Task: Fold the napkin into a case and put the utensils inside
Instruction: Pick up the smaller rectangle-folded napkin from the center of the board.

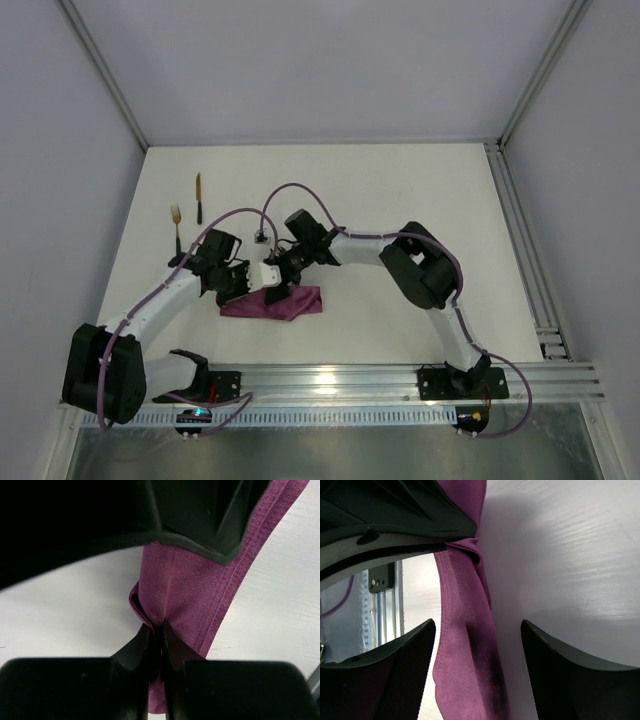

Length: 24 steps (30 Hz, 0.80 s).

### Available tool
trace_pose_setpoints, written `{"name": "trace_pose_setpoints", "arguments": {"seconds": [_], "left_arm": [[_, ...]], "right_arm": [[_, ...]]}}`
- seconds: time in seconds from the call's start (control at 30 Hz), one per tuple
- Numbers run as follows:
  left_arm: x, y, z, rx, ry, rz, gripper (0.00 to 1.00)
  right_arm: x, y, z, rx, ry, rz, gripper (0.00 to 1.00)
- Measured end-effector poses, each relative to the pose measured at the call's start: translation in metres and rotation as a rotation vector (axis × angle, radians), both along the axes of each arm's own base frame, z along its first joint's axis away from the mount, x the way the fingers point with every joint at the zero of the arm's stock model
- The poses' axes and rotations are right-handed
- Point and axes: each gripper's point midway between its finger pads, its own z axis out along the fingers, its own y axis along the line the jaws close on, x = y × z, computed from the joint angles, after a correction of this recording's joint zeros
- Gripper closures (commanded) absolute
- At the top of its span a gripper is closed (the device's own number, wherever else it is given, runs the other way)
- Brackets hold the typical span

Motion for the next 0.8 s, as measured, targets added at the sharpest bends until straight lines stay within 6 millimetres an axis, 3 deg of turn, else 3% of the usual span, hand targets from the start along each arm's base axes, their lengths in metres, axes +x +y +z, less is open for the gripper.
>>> {"name": "trace_pose_setpoints", "arguments": {"seconds": [0.53, 0.63, 0.8], "left_arm": [[0.002, 0.000, 0.000, -0.001, -0.005, 0.002, 1.00], [0.003, -0.001, 0.002, -0.001, -0.009, 0.004, 1.00], [0.007, -0.002, 0.005, -0.005, -0.019, 0.004, 1.00]], "right_arm": [[-0.019, -0.004, -0.005, -0.013, 0.087, 0.051, 0.50], [-0.021, -0.005, -0.006, -0.018, 0.098, 0.055, 0.50], [-0.026, -0.007, -0.003, -0.017, 0.123, 0.072, 0.42]]}}
